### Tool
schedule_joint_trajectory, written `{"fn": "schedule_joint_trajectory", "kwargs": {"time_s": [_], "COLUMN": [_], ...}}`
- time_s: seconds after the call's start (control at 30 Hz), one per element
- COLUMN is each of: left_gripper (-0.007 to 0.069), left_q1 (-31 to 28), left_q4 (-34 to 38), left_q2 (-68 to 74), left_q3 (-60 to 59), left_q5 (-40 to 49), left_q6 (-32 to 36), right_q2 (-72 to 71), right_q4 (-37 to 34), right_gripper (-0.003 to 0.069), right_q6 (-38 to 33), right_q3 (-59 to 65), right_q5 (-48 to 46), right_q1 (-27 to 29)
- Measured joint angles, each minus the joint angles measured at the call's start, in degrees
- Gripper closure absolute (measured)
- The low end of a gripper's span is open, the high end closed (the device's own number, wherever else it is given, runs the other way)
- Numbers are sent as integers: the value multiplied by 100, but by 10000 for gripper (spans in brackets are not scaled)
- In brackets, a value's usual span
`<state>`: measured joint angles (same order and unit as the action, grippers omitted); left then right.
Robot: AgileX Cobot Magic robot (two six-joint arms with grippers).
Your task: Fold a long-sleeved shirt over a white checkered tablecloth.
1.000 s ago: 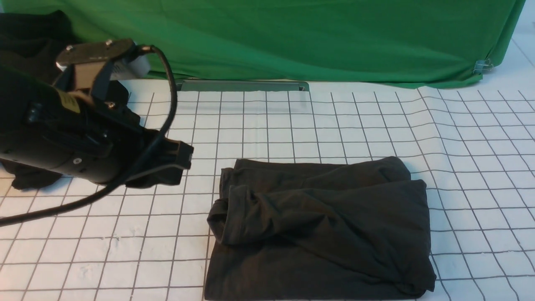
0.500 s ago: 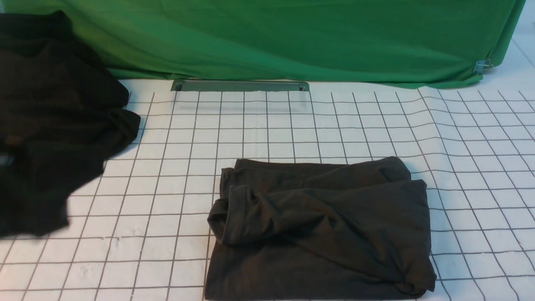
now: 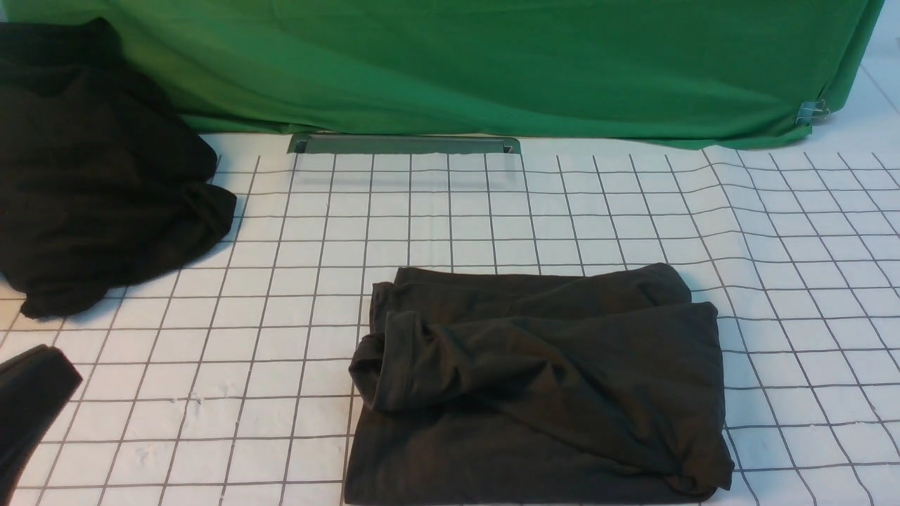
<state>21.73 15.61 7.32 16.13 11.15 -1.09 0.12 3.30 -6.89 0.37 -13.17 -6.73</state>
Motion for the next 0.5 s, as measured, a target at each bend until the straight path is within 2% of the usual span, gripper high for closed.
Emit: {"fn": "schedule_joint_trajectory", "kwargs": {"time_s": [0.13, 0.5], "left_gripper": [627, 627], "left_q1": [0, 0], "left_q4": [-94, -961], "left_q2": [-9, -15], "left_q3": [-147, -189], "left_q5": [40, 181], "left_q6": [0, 289], "right_q2": [0, 0], "right_q4": [0, 0], "right_gripper": [472, 451], "right_q6": [0, 0], "right_q3": [0, 0], "right_q5": [0, 0], "right_q1": [0, 0]}}
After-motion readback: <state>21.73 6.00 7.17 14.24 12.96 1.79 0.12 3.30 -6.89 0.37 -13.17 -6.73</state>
